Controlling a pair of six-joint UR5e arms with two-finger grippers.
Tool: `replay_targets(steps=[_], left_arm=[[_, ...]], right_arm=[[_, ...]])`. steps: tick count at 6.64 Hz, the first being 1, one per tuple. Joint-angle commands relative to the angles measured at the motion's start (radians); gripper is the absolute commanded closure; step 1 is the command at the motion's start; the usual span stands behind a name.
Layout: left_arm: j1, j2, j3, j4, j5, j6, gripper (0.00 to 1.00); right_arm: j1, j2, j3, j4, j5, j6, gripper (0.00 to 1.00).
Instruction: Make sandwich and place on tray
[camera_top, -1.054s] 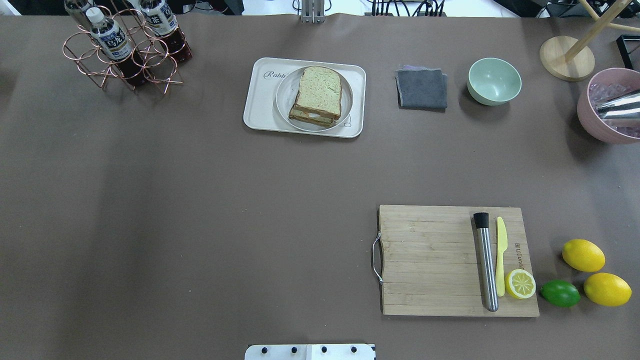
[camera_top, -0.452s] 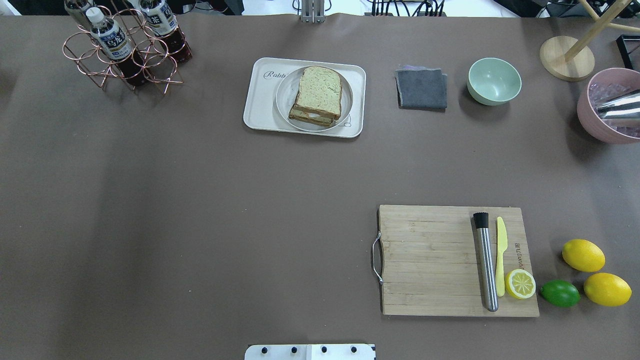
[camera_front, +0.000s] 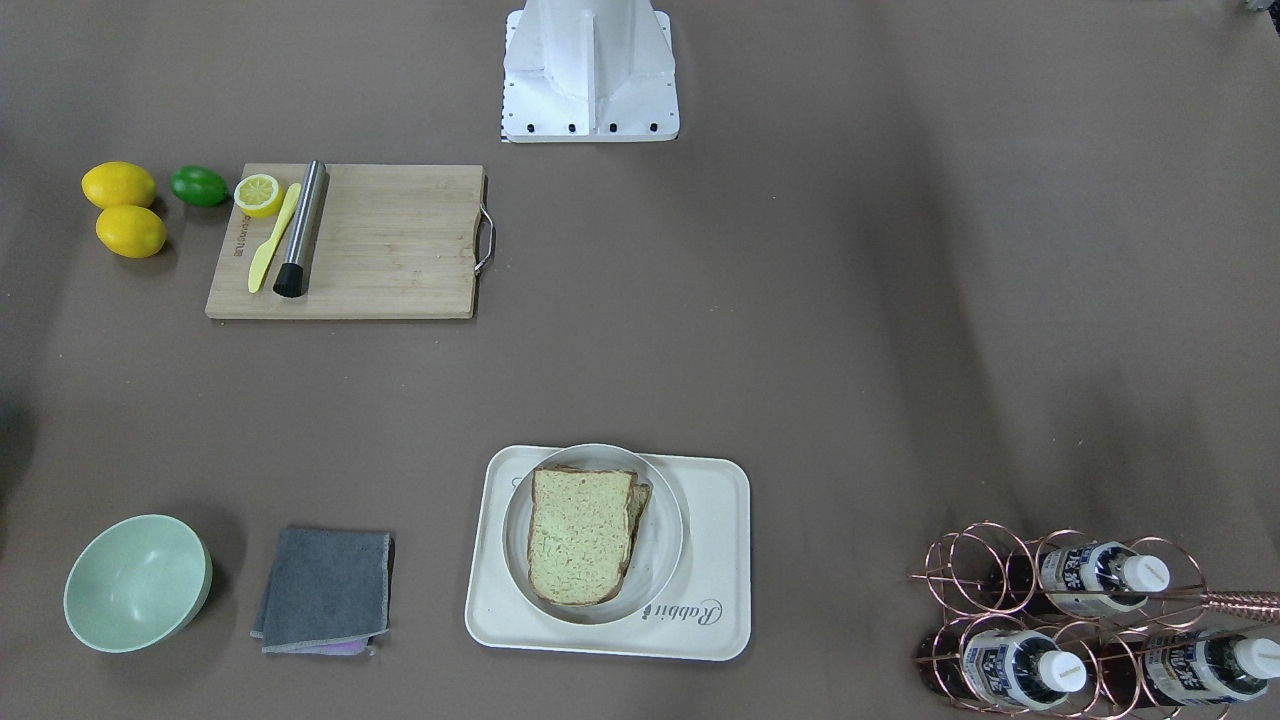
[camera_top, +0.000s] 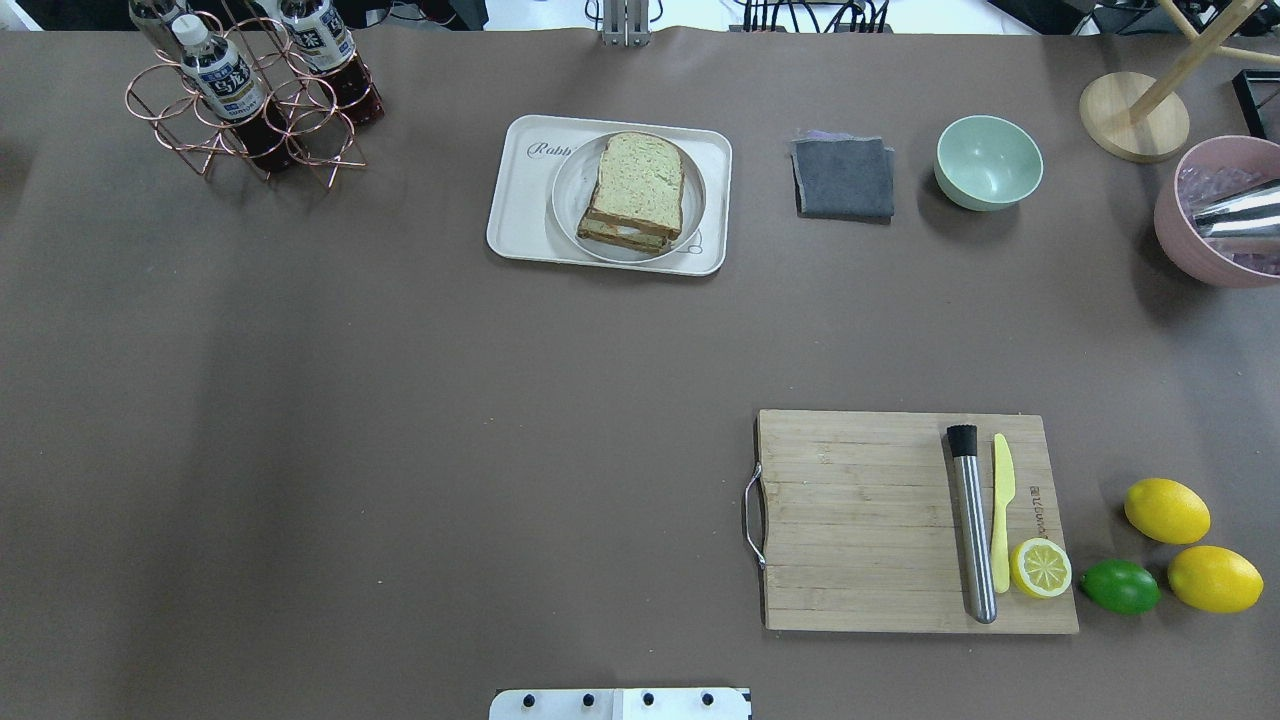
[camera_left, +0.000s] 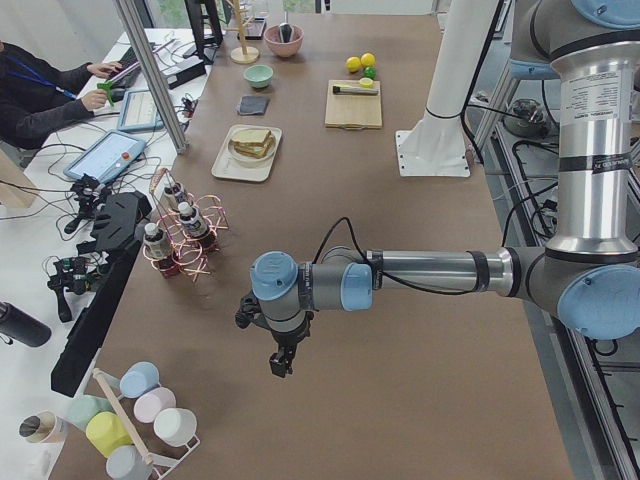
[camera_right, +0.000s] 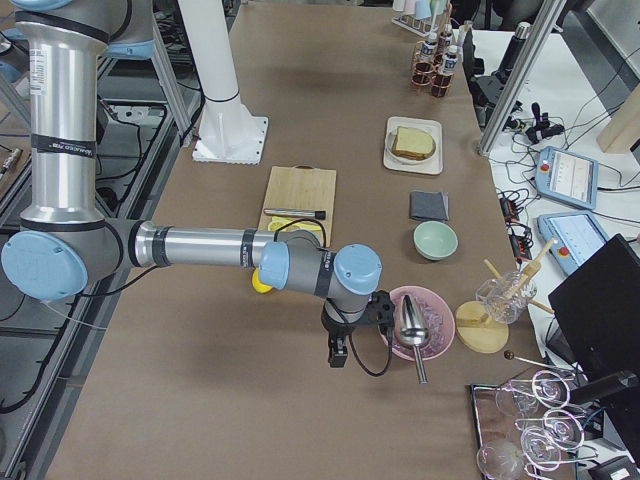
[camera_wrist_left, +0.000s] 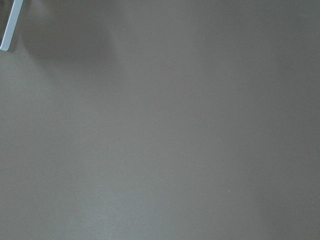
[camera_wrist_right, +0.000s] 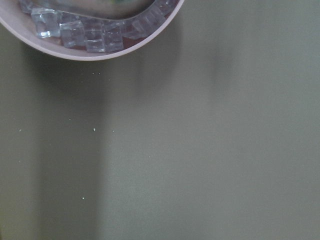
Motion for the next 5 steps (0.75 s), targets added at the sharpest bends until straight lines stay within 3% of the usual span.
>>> replay_targets(steps=[1, 5], left_arm=[[0.0, -0.001, 0.0, 0.0, 0.0, 0.0, 0.01], [0.002, -0.012, 0.003, 0.002, 0.0, -0.002, 0.01]], right_arm=[[0.004, 0.0, 0.001, 0.0, 0.001, -0.002, 0.0], [0.009, 0.001, 0.006, 0.0, 0.0, 0.0, 0.0]])
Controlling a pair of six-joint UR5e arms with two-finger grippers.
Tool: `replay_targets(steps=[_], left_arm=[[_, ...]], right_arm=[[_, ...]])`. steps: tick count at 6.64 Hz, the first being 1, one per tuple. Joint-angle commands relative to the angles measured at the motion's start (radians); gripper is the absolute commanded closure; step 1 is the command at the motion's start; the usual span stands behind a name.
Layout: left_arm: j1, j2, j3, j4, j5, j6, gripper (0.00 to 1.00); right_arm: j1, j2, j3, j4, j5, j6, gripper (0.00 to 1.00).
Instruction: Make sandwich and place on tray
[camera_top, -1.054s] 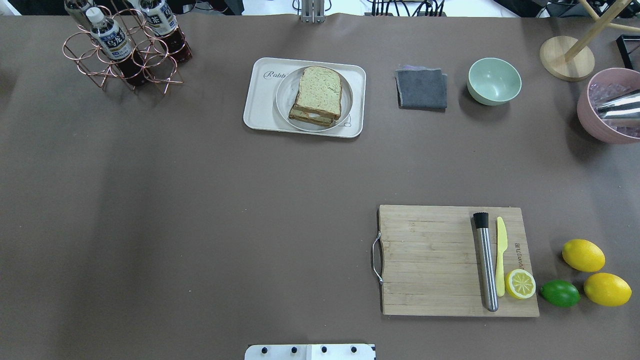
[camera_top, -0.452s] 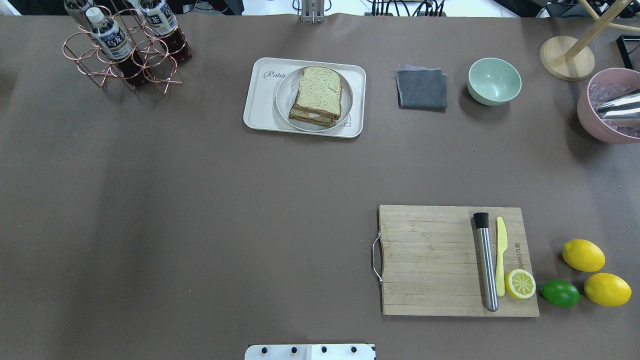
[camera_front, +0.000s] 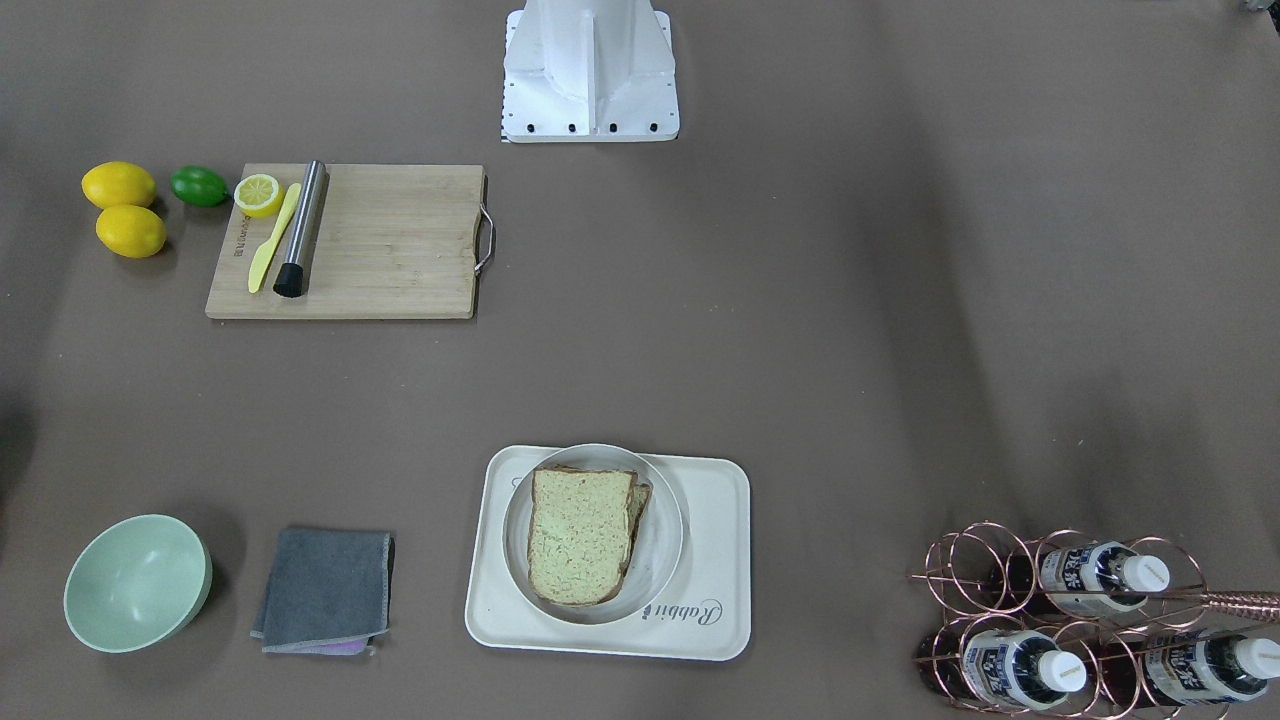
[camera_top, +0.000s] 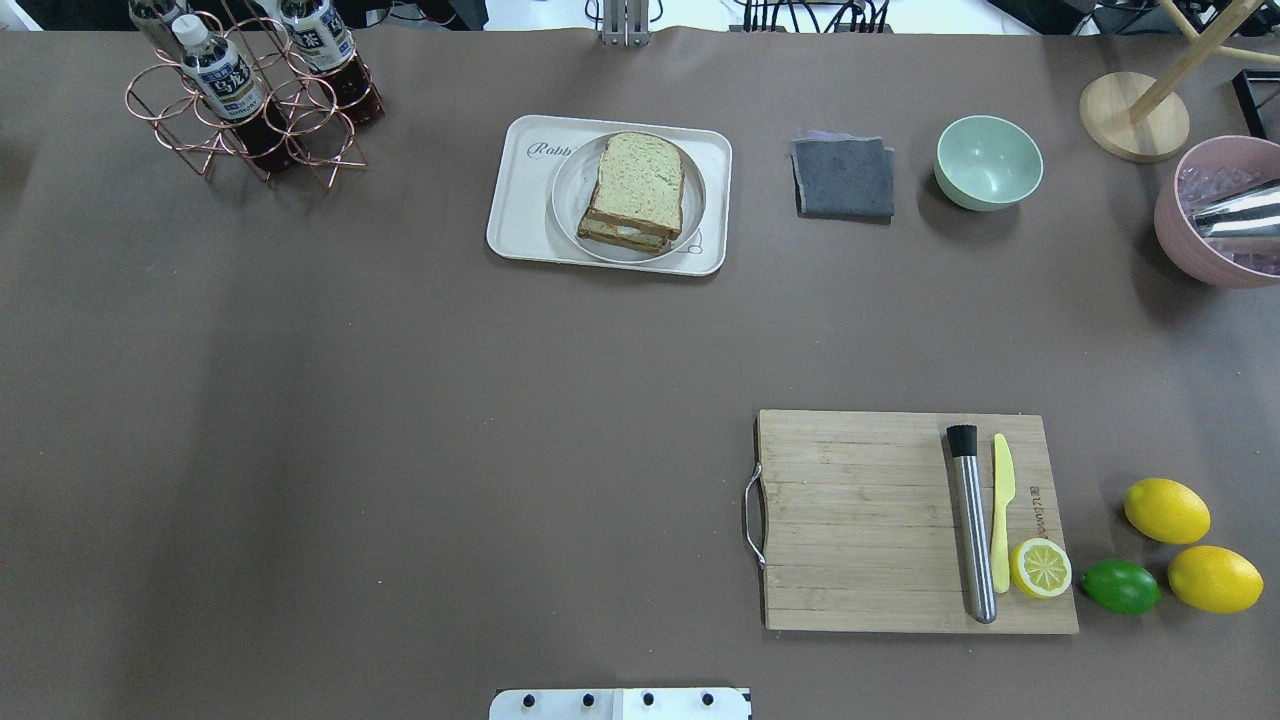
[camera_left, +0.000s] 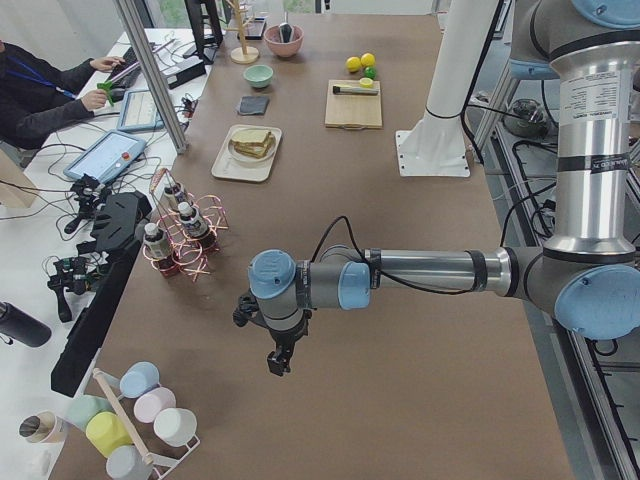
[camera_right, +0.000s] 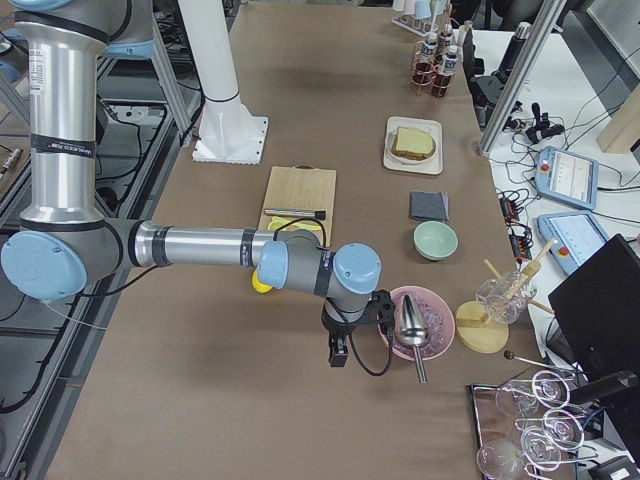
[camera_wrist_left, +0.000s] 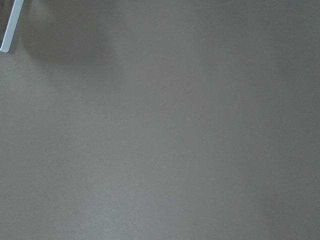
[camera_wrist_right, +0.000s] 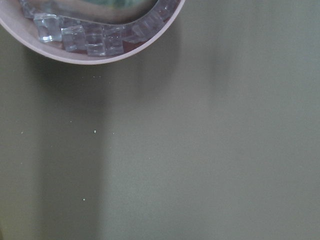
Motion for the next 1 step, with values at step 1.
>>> replay_targets(steps=[1], left_arm=[[0.0, 0.0, -0.001, 0.0, 0.0, 0.0, 0.01]], right_arm=[[0.001, 0.001, -0.001, 0.0, 0.0, 0.0, 0.0]])
